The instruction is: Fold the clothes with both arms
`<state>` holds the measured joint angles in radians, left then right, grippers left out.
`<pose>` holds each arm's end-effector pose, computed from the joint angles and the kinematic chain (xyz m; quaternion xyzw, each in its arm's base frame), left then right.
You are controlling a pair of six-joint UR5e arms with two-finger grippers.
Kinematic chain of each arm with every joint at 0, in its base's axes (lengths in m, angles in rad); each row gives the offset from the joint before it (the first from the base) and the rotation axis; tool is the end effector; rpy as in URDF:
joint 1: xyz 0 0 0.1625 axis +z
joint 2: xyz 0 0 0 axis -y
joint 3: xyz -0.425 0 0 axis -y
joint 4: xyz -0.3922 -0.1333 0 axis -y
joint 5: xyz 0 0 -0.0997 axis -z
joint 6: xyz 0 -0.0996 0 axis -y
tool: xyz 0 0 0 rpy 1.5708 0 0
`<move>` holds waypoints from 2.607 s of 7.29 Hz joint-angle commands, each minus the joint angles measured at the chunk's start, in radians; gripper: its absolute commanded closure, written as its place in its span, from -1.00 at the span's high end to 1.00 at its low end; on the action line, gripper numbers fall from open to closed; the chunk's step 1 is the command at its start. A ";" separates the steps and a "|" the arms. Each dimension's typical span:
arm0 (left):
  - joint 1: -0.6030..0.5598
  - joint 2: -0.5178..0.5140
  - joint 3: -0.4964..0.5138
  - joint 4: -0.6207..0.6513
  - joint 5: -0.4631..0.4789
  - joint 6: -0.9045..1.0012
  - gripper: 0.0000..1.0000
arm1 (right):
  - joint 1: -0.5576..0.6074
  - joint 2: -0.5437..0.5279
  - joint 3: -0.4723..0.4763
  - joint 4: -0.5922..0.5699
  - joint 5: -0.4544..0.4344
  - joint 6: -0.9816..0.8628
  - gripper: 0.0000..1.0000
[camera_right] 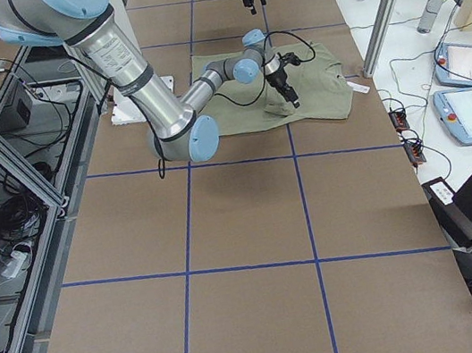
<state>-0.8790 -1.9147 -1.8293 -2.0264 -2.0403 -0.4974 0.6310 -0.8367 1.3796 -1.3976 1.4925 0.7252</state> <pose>0.3102 -0.5128 0.2971 0.2941 0.4413 0.1983 0.8243 -0.5312 -0.5628 0.2849 0.2628 -0.2343 -0.0866 0.9320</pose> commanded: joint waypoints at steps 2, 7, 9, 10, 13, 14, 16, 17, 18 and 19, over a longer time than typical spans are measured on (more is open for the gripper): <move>0.000 0.002 -0.037 0.003 0.009 -0.158 1.00 | 0.033 -0.068 0.161 0.077 0.156 0.207 1.00; 0.277 0.195 -0.180 -0.181 0.326 -0.819 0.85 | -0.239 -0.437 0.606 0.078 -0.036 0.829 1.00; 0.467 0.316 -0.226 -0.282 0.466 -1.016 0.74 | -0.412 -0.597 0.769 0.080 -0.189 0.991 0.92; 0.577 0.374 -0.240 -0.285 0.556 -1.094 0.69 | -0.497 -0.676 0.809 0.100 -0.259 1.082 0.88; 0.792 0.439 -0.228 -0.284 0.713 -1.292 0.34 | -0.566 -0.792 0.802 0.276 -0.337 1.108 0.90; 0.825 0.437 -0.220 -0.284 0.721 -1.331 0.26 | -0.571 -0.792 0.802 0.278 -0.351 1.108 0.92; 0.851 0.422 -0.186 -0.284 0.721 -1.375 0.24 | -0.579 -0.791 0.800 0.276 -0.364 1.108 0.94; 0.851 0.404 -0.170 -0.284 0.720 -1.376 0.23 | -0.580 -0.789 0.800 0.276 -0.370 1.108 0.95; 0.851 0.386 -0.162 -0.284 0.718 -1.376 0.21 | -0.580 -0.789 0.796 0.276 -0.371 1.108 0.95; 0.851 0.372 -0.160 -0.284 0.713 -1.376 0.13 | -0.580 -0.789 0.791 0.276 -0.373 1.108 0.95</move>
<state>-0.0287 -1.5234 -1.9963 -2.3101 -1.3225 -1.8719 0.0513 -1.6263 2.1757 -1.1214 1.1225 1.8331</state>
